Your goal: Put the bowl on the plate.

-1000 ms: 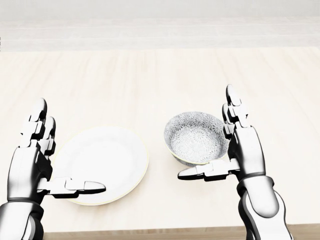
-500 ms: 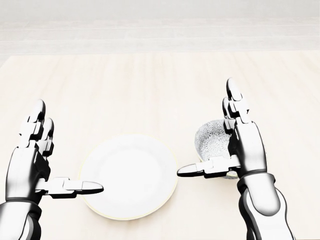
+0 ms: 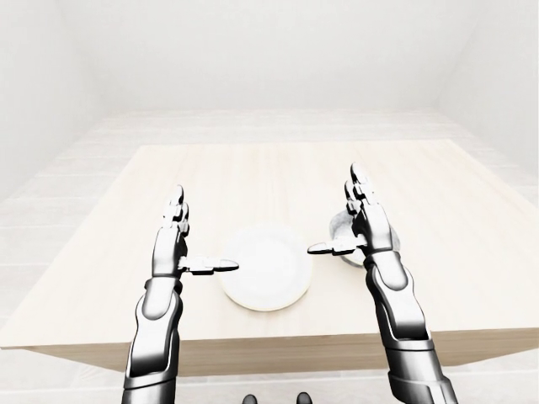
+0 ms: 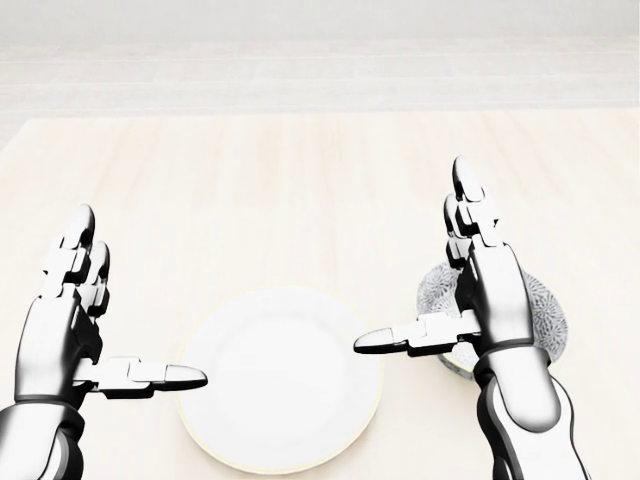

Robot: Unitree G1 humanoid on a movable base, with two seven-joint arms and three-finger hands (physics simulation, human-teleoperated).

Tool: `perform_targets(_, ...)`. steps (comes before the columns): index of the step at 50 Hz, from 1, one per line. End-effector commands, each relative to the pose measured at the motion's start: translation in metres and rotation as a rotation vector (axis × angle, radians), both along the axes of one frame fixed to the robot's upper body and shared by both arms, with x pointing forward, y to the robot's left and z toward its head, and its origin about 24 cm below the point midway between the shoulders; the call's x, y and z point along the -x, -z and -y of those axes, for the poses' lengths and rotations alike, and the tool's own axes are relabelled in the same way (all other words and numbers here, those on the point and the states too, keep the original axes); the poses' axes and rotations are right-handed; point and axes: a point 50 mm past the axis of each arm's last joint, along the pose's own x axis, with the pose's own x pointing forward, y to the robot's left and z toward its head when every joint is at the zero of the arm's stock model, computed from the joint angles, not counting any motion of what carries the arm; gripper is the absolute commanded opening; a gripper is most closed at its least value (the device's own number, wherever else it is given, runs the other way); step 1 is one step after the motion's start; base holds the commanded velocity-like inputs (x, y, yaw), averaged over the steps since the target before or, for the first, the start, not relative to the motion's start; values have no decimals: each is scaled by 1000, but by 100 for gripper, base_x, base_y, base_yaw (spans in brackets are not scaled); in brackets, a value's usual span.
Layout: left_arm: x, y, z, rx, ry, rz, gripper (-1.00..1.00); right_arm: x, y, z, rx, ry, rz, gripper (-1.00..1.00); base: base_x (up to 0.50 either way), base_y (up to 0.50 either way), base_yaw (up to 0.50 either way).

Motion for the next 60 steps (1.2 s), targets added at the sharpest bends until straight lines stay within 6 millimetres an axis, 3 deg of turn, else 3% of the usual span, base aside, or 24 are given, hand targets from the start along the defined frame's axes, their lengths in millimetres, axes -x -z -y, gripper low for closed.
perform_targets(1, 0, 2, -1, -8, 1, -12, 100, 0, 1, 1, -3, 0, -3, 100, 11, 0, 0)
perform_targets(51, 0, -1, -4, -22, -9, 0, 100, 2, -1, 2, 25, 1, 5, 100, 9, 6, 0)
perform_targets(60, 0, -1, -4, -32, 2, -2, 100, 5, -15, 13, 100, 51, 62, 100, 0, 0, 0)
